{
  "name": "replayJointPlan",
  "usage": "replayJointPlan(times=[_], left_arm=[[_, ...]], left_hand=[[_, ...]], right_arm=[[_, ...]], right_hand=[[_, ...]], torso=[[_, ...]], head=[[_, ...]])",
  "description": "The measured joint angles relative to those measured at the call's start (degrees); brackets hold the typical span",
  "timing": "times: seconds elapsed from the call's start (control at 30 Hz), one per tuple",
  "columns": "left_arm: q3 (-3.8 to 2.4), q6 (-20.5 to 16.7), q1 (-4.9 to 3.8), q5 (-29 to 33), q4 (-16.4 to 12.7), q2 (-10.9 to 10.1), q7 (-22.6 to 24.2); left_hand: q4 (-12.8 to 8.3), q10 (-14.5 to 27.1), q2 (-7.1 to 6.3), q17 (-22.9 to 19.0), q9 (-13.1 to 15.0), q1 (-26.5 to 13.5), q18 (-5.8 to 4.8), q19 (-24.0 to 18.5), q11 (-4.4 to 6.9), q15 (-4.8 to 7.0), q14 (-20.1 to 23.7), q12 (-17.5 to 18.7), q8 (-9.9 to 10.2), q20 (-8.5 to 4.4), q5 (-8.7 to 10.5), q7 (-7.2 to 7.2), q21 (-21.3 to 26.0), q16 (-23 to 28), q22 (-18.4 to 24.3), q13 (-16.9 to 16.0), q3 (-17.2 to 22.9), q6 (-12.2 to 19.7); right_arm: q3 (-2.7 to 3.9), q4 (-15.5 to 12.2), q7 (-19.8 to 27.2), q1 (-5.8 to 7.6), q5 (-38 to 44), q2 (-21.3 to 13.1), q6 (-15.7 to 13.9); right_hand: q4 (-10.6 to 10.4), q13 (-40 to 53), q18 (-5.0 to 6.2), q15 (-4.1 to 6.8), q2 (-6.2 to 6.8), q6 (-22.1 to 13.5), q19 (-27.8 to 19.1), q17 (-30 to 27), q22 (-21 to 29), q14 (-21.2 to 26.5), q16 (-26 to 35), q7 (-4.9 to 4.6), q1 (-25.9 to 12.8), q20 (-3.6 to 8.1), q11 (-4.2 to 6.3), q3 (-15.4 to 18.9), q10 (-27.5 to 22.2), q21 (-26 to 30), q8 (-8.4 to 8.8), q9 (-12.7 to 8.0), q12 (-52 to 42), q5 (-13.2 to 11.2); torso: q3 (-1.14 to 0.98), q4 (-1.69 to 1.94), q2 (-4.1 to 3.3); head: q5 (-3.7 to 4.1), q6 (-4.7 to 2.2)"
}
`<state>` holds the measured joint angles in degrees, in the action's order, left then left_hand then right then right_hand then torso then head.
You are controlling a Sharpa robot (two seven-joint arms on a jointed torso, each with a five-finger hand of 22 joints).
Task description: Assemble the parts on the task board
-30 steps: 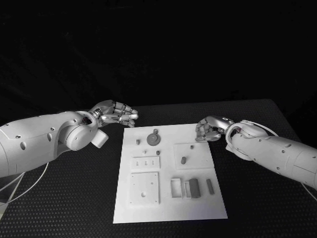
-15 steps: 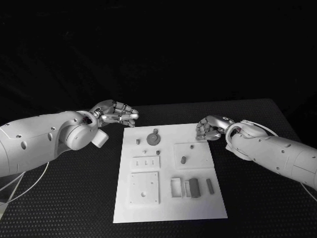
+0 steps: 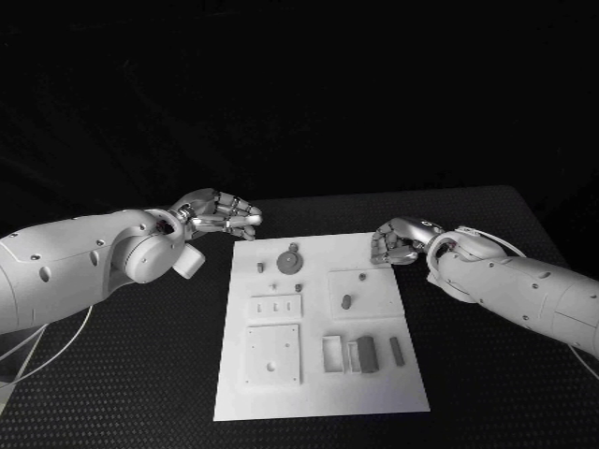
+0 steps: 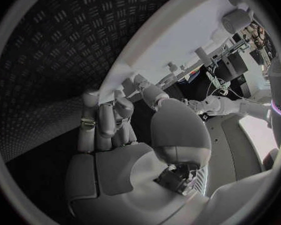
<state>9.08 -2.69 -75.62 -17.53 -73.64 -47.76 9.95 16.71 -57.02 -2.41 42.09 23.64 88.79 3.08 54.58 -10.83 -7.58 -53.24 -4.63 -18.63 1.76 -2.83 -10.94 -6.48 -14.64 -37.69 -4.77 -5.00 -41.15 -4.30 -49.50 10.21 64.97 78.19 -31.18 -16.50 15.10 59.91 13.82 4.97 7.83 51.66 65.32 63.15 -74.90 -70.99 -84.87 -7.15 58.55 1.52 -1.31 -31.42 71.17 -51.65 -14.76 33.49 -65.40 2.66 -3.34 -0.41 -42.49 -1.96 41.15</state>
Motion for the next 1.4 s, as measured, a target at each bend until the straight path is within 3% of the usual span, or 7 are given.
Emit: replayJointPlan(times=[0.4, 0.73, 1.0, 1.17, 1.4], left_arm=[[-0.01, 0.1, 0.00, 0.0, 0.0, 0.0, -0.1], [0.00, 0.1, 0.00, 0.0, -0.1, -0.1, -0.2], [-0.01, 0.1, 0.00, 0.0, -0.1, -0.1, -0.2], [-0.01, 0.1, 0.00, 0.0, -0.1, -0.1, -0.3], [-0.01, 0.1, 0.00, 0.0, 0.0, -0.1, -0.3]], left_hand=[[0.0, 0.0, 0.00, 0.0, 0.0, 0.0, -0.03, 0.0, 0.00, 0.00, 0.0, 0.0, 0.0, 0.00, 0.00, 0.00, 0.0, 0.0, 0.0, 0.0, 0.0, 0.0], [0.0, 0.0, 0.00, 0.0, 0.0, 0.0, -0.08, 0.0, 0.00, 0.00, 0.0, 0.0, 0.0, 0.00, 0.00, 0.00, 0.0, 0.0, 0.0, 0.0, 0.0, 0.0], [0.0, 0.0, 0.00, 0.1, 0.0, 0.0, -0.15, 0.0, 0.00, 0.00, 0.0, 0.0, 0.0, 0.00, 0.00, 0.00, 0.0, 0.0, 0.0, 0.0, 0.0, 0.0], [0.0, 0.0, 0.00, 0.0, 0.0, 0.0, -0.21, 0.0, 0.00, 0.00, 0.0, 0.0, 0.0, 0.00, 0.00, 0.00, 0.2, 0.0, 0.0, 0.0, 0.0, 0.0], [0.0, 0.0, 0.00, 0.0, 0.0, 0.0, -0.43, 0.0, 0.00, 0.00, 0.0, 0.0, 0.0, 0.00, 0.00, 0.00, 0.2, 0.0, 0.0, 0.0, -0.3, 0.0]], right_arm=[[0.02, 0.1, 0.0, -0.02, 0.1, 0.1, -0.1], [0.02, 0.1, -0.1, -0.04, 0.2, 0.1, -0.2], [0.02, 0.1, -0.1, -0.05, 0.2, 0.1, -0.2], [0.01, 0.1, -0.1, -0.07, 0.0, 0.1, -0.3], [0.01, 0.1, -0.2, -0.08, -0.1, 0.2, -0.3]], right_hand=[[1.1, -0.1, 0.00, 0.22, -2.41, 1.2, 0.0, -0.1, 0.0, -0.2, 0.0, 0.37, 1.6, -0.01, 0.62, -0.4, 0.2, 0.0, -0.54, 0.5, 0.0, 0.0], [1.3, -0.2, 0.01, 0.44, -2.94, 2.4, 0.0, 0.2, 0.0, -0.5, 0.0, 0.59, 1.7, -0.02, 0.82, -0.2, 0.4, 0.0, -1.10, 0.9, 0.0, 0.0], [1.2, -0.3, 0.01, 0.57, -2.93, 2.5, 0.0, 0.1, 0.0, -0.3, 0.0, 0.66, 1.7, -0.03, 1.02, 0.2, 0.6, 0.0, -1.10, 1.0, 0.0, 0.0], [1.0, -0.3, 0.01, 0.68, -1.83, 1.9, 0.0, -0.5, 0.0, -0.2, 0.0, 0.13, 0.6, -0.03, 1.03, 0.7, 0.6, 0.0, -0.45, 1.0, 0.0, 0.0], [0.5, -0.3, 0.01, 0.67, -0.75, 1.7, 0.0, -0.6, 0.0, -0.2, 0.0, 0.31, -0.5, -0.04, 1.02, 1.1, 0.6, 0.0, -0.43, 0.9, 0.0, 0.0]], torso=[[0.01, 0.05, 0.00], [0.06, 0.05, -0.02], [0.07, 0.07, -0.03], [0.07, 0.07, -0.03], [0.06, 0.07, -0.03]], head=[[0.19, -0.10], [0.23, -0.02], [0.25, 0.05], [0.23, 0.06], [0.22, 0.07]])
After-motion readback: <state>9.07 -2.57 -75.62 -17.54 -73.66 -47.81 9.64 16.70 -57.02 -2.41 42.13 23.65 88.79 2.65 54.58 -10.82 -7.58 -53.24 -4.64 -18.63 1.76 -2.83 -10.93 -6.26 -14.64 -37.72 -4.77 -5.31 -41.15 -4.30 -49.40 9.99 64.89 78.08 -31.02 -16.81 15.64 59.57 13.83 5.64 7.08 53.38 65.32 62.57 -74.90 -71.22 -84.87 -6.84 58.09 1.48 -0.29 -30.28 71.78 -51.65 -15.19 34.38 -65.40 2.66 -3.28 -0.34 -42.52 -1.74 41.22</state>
